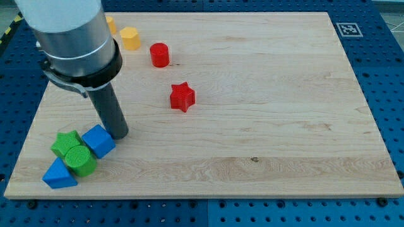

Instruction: Move the yellow heart slightly up

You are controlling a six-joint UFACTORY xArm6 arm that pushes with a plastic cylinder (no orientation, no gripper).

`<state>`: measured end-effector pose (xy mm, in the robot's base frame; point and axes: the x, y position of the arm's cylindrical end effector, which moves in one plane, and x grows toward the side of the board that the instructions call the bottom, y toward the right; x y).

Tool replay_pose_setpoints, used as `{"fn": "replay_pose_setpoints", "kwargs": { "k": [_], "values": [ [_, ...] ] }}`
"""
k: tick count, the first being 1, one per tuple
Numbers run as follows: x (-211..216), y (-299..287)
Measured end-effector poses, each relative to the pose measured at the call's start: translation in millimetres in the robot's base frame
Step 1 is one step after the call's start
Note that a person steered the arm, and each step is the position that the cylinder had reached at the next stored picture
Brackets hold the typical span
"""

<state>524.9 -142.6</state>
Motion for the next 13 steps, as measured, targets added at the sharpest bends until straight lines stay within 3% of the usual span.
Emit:
{"fn": "replay_pose_setpoints", "kwargs": {
  "k": [5,7,10,12,13],
  "values": [
    [-17,103],
    [-19,92],
    [-127,-62],
    [-226,-94],
    [-249,-95]
  ]
}}
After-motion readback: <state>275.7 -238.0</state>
